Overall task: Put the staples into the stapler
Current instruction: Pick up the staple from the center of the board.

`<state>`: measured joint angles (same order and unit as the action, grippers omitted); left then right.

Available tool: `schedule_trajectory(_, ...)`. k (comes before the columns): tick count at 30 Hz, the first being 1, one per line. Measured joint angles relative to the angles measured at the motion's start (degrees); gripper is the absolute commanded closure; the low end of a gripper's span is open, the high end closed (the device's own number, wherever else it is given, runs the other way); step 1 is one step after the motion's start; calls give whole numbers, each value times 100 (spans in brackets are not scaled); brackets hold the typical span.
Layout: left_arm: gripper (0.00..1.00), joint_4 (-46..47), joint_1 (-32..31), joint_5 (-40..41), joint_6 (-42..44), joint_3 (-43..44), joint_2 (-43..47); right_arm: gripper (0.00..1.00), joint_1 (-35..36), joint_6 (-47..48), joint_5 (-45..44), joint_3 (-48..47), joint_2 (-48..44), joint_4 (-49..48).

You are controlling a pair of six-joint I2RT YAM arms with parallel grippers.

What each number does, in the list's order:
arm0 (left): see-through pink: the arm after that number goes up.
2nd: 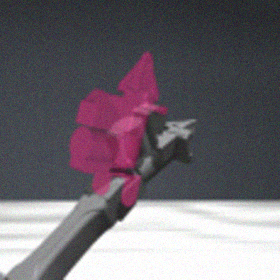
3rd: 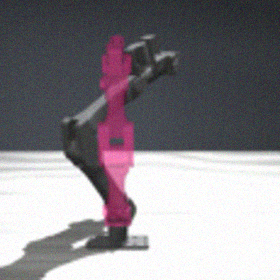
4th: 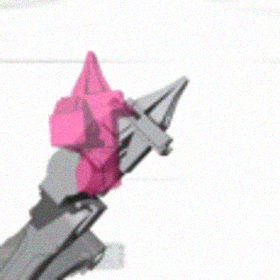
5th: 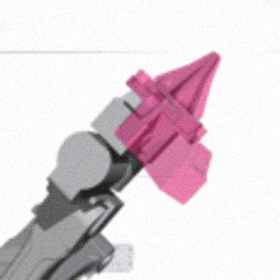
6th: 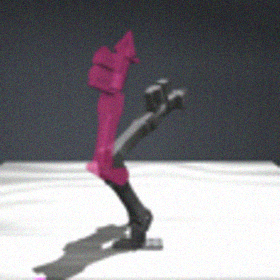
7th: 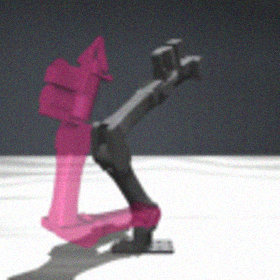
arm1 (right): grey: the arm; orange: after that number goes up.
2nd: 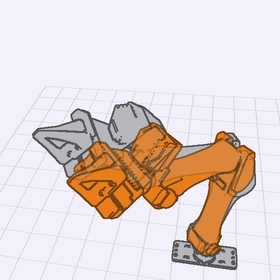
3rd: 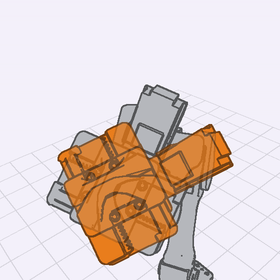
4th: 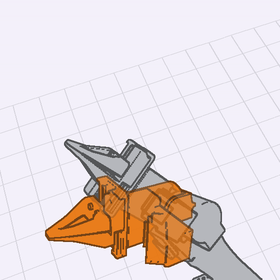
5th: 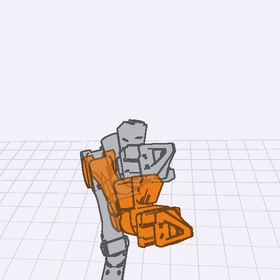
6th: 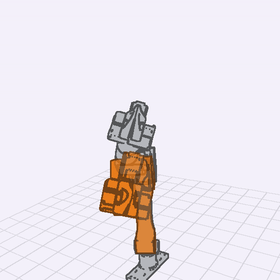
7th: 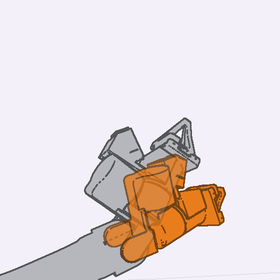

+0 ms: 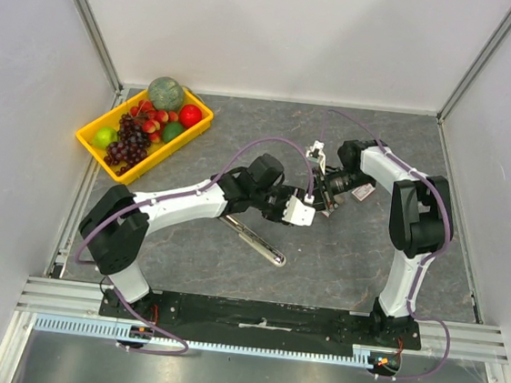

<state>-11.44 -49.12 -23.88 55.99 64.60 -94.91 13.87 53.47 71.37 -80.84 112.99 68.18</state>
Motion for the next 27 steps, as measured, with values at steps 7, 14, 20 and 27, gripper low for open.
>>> schedule_trajectory(7,50,-22,-81,39,-63,136,-20,84,-79,44,48,0,37,26)
schedule_trajectory(14,54,-61,-149,96,-63,190,-125,84,-133,87,90,0,37,85)
schedule_trajectory(20,60,-90,-186,138,-63,234,-199,84,-166,155,90,0,37,212)
schedule_trajectory(27,64,-133,-212,201,-83,264,-212,84,-177,210,94,0,37,280)
